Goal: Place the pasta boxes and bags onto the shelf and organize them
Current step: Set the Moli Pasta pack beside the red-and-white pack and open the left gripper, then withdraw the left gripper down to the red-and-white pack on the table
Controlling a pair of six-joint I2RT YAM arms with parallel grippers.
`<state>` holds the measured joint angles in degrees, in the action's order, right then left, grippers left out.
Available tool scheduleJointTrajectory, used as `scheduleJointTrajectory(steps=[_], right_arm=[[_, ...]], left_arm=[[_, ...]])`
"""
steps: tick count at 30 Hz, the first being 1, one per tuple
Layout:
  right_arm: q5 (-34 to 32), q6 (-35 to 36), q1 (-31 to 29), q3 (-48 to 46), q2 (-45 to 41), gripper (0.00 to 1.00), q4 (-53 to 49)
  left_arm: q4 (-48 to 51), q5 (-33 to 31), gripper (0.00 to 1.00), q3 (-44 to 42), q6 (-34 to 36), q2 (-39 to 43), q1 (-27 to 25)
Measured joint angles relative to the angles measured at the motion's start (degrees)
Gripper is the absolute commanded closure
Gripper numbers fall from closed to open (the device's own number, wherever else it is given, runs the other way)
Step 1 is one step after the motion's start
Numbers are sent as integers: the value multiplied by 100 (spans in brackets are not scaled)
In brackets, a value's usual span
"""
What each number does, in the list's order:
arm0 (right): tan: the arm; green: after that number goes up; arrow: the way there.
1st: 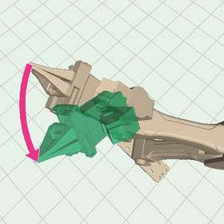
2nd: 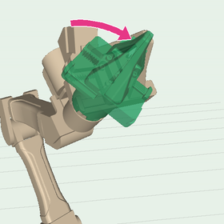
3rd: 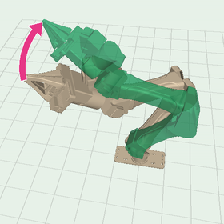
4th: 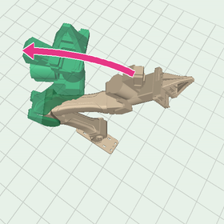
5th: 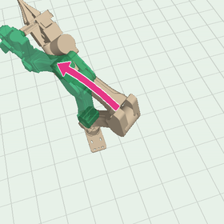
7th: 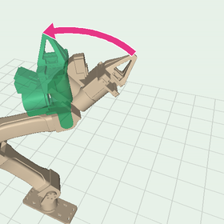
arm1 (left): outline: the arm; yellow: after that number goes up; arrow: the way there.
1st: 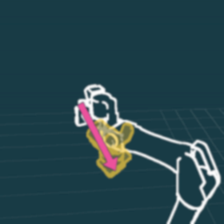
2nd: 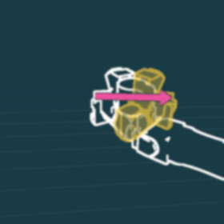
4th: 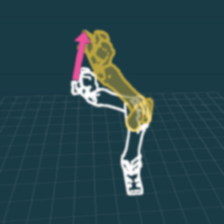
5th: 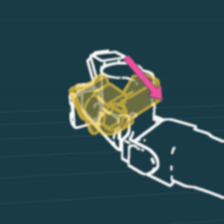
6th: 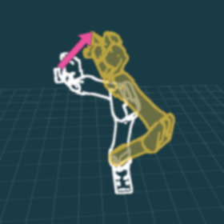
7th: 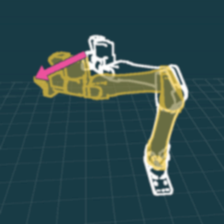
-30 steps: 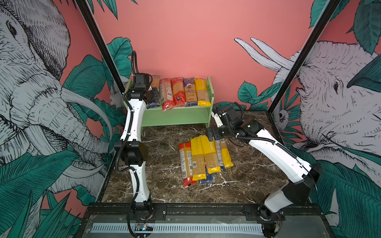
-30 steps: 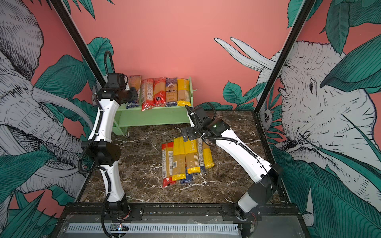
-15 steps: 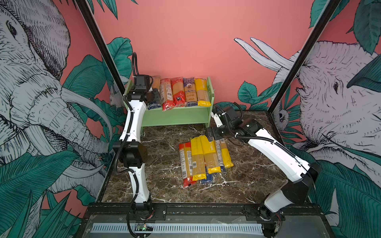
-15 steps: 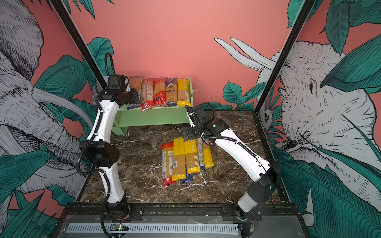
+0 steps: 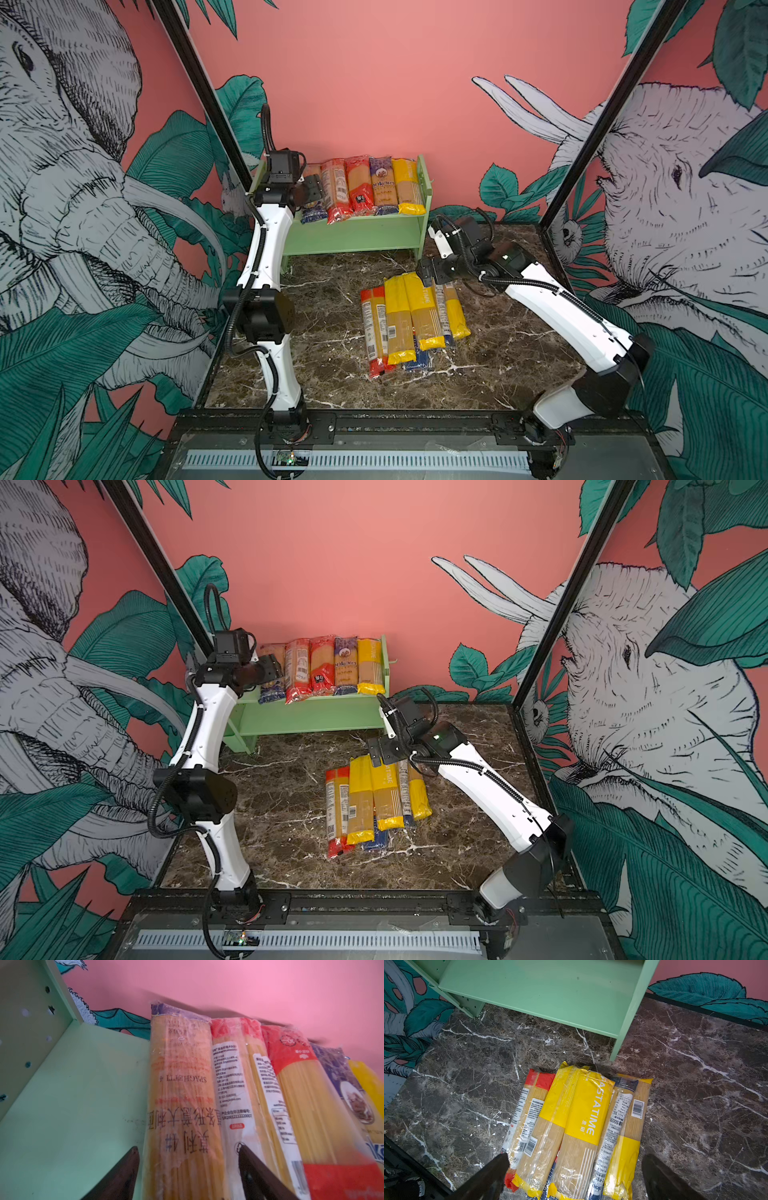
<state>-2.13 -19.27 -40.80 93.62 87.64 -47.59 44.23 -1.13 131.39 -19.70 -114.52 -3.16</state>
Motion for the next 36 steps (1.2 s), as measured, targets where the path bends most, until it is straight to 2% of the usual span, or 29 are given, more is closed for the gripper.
scheduleJointTrajectory(steps=[6, 10, 15, 21, 26, 29, 36], right_arm=[[4, -2, 20, -109, -127, 1, 24], [7, -22, 22, -190, -260, 1, 22], [-4, -109, 24, -448, -540, 1, 35], [-133, -260, -96, -741, -927, 1, -33], [-350, -433, -529, -1008, -1252, 1, -149], [-485, -540, -785, -1172, -1449, 1, -216], [-802, -859, -1145, -1622, -2059, 1, -409]], left_arm=[[-9, -7, 19, -15, 0, 219, 0], [-13, -37, 19, -387, -4, 623, 0], [-157, -168, 18, -1648, -66, 1764, -35], [-315, -463, 18, -3453, -271, 3641, -302], [-350, -697, 19, -4839, -634, 5115, -957], [-313, -857, 19, -5554, -907, 5733, -1451], [-249, -1283, 20, -7012, -1593, 6336, -2828]])
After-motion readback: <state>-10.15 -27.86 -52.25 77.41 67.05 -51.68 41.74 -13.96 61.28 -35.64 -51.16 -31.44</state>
